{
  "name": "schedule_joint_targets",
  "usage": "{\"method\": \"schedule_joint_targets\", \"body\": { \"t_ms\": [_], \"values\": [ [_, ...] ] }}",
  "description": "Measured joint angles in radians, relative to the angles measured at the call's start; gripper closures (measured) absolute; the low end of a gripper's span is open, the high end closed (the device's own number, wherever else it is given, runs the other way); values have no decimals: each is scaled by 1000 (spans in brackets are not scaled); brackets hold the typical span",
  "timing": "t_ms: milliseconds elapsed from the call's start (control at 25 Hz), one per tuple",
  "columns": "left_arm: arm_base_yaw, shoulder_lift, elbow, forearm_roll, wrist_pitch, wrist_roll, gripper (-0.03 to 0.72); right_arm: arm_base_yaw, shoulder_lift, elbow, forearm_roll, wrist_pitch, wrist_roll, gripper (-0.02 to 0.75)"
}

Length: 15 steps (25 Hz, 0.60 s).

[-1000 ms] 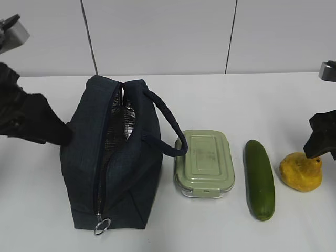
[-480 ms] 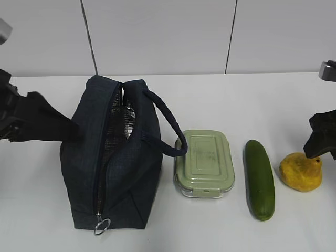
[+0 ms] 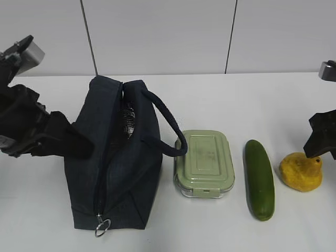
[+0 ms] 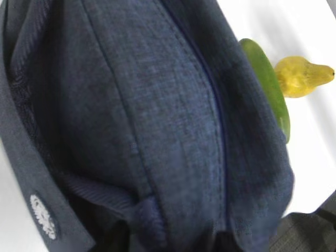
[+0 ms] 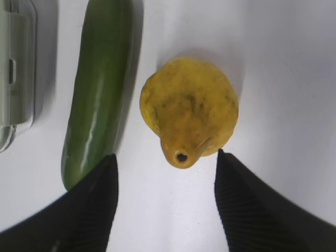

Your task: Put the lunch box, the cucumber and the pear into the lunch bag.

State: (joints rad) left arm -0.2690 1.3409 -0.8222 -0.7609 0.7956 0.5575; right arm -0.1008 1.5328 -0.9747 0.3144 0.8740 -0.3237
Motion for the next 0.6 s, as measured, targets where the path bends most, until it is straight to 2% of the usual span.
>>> {"method": "schedule_joint_targets", "body": {
  "t_ms": [120,200,600],
  "values": [
    [0,2,0,4,-9,1,621,0,0,0,0,0,0,281],
    [0,1,0,6,-12,2,666,0,0,0,0,0,0,281],
    [0,-7,0,9,-18,2,686,0,2,0,-5,9,0,281]
  ]
}}
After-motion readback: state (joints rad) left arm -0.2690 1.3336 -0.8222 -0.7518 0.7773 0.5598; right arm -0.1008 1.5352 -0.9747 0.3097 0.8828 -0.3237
